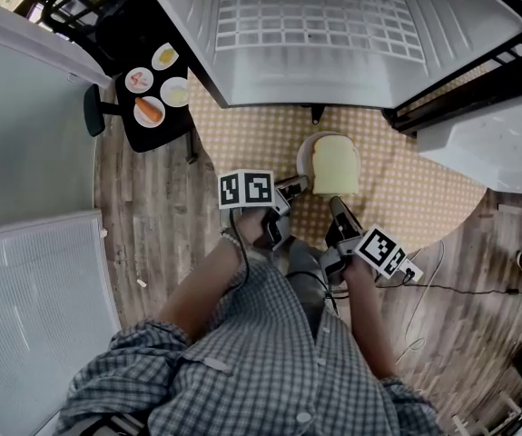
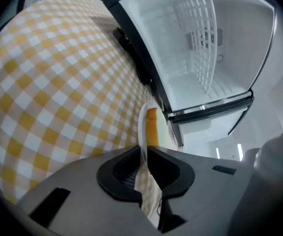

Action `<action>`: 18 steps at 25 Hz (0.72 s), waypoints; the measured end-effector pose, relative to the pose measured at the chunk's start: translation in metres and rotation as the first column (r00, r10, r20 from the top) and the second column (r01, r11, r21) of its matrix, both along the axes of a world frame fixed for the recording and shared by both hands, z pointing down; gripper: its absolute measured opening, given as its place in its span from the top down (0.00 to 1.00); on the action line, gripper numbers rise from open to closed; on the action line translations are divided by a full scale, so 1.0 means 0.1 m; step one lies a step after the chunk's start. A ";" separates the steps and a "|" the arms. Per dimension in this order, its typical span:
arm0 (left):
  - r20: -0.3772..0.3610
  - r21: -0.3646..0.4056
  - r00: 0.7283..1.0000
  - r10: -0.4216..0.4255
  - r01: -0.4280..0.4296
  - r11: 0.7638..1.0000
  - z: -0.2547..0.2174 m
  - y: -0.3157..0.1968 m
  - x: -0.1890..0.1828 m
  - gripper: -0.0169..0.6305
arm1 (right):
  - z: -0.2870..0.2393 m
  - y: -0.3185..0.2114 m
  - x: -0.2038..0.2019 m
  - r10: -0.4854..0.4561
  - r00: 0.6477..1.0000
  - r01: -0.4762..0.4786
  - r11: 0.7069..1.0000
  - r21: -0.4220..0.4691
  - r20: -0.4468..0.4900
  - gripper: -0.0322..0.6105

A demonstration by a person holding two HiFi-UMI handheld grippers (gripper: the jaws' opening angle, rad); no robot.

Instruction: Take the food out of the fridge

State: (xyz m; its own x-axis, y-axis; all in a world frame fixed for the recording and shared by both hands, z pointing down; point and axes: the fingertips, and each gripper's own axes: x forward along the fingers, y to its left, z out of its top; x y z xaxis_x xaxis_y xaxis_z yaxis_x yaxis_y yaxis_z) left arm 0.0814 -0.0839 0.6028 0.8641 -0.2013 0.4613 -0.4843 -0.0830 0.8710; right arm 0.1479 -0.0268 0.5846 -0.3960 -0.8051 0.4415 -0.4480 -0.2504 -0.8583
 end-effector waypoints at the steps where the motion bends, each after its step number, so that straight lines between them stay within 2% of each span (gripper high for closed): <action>1: 0.023 0.007 1.000 0.017 -0.018 1.000 0.00 0.01 0.00 0.91 | -0.01 0.00 0.00 -0.001 1.000 0.001 1.000 0.001 0.000 0.93; 3: 0.050 0.015 0.998 0.036 -0.037 0.999 0.00 0.01 0.01 0.83 | -0.03 0.00 0.01 -0.005 1.000 0.005 1.000 0.003 0.000 0.93; 7: 0.101 0.029 0.994 0.050 -0.053 0.998 -0.01 0.02 -0.03 0.80 | -0.09 0.01 0.03 -0.024 0.999 0.024 1.000 0.014 -0.032 0.93; 9: 0.136 0.050 0.990 0.046 -0.053 0.997 -0.01 0.01 -0.07 0.80 | -0.12 0.01 0.07 -0.037 0.997 0.039 0.999 0.021 -0.072 0.93; 11: 0.170 0.080 0.985 0.040 -0.055 0.995 -0.03 -0.02 -0.12 0.80 | -0.16 0.00 0.12 -0.056 0.986 0.060 0.998 0.024 -0.154 0.93; 13: 0.214 0.114 0.976 0.036 -0.062 0.992 -0.06 -0.05 -0.19 0.80 | -0.21 -0.01 0.17 -0.089 0.956 0.099 0.995 0.023 -0.278 0.93; 15: 0.266 0.152 0.963 0.035 -0.078 0.985 -0.10 -0.08 -0.26 0.93 | -0.33 -0.05 0.19 -0.122 0.915 0.150 0.988 0.044 -0.386 0.94; 16: 0.282 0.174 0.959 0.036 -0.088 0.981 -0.13 -0.09 -0.29 0.96 | -0.41 -0.08 0.19 -0.135 0.894 0.177 0.982 0.061 -0.426 0.93; 18: 0.287 0.227 0.957 0.039 -0.107 0.968 -0.25 -0.13 -0.31 0.96 | -0.58 -0.14 0.17 -0.156 0.853 0.232 0.968 0.093 -0.497 0.93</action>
